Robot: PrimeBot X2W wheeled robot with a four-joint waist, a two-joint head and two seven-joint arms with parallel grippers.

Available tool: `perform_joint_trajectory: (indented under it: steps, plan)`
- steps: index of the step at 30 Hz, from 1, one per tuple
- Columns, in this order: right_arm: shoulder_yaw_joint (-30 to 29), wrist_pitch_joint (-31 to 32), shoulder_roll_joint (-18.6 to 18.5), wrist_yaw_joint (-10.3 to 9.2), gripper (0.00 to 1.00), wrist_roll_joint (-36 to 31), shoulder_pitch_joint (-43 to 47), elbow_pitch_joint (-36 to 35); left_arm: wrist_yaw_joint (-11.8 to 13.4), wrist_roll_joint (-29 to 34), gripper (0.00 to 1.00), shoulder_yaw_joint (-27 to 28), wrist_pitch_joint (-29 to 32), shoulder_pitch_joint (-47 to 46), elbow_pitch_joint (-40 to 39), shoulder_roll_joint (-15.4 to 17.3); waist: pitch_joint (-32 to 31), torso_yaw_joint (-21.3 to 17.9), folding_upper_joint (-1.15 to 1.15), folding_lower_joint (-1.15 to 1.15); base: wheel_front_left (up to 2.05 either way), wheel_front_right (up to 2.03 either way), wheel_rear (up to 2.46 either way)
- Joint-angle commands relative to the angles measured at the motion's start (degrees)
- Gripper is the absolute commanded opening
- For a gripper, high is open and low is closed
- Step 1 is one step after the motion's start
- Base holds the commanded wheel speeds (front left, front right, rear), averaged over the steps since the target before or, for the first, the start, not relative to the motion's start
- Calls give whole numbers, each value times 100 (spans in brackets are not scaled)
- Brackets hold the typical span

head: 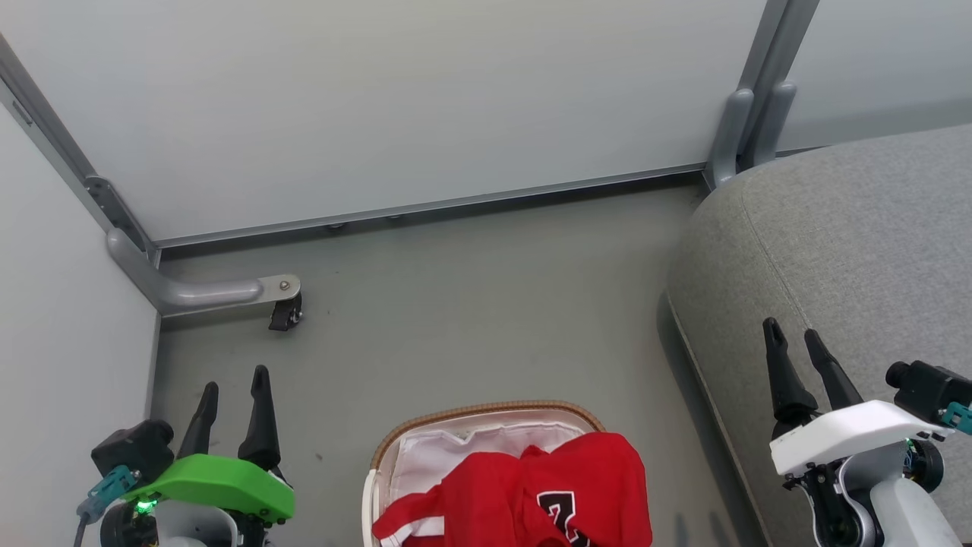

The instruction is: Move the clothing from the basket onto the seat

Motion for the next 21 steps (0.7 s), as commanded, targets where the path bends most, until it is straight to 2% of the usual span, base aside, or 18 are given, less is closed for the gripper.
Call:
perform_joint_trajectory:
  steps: [1,21]
  plan:
    - [3,-60,-22,2,100,-197,-77,-6,18,184,100,-31,-64,-22,-27,51,-5,0,0,0,0,0,0]
    - [202,-340,-13,3,100,-1457,-27,228,-62,1192,100,-97,-351,127,-47,-92,-32,-4,0,0,0,0,0]
